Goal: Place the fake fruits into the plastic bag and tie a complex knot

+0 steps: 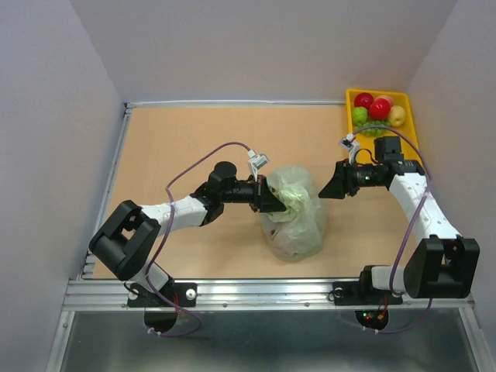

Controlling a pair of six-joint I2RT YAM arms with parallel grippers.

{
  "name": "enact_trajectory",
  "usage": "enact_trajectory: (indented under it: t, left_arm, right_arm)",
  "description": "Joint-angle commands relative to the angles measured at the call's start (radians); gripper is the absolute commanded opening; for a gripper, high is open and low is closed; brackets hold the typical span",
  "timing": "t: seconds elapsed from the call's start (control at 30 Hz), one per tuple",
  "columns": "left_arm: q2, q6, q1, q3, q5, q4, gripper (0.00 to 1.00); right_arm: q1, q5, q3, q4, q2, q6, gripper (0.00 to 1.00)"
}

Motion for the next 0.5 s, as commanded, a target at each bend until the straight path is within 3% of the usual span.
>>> enact_trajectory:
  t: [0.0, 0.27, 0.47]
  left_arm:
    - [0.030, -0.018, -0.009, 0.041, 0.033, 0.030, 0.00]
    - [0.135, -0.125, -0.027, 0.101, 0.057, 0.172, 0.00]
    - [0.191, -0.295, -0.035, 0.105, 0.075, 0.422, 0.00]
  right_arm:
    - [0.067, -0.119, -0.005, 0.001, 0.031, -0.089, 0.55]
    - [0.214, -0.111, -0.005, -0.022, 0.158, -0.136, 0.63]
    - [0.233, -0.248, -0.018, 0.032, 0.238, -0.123, 0.79]
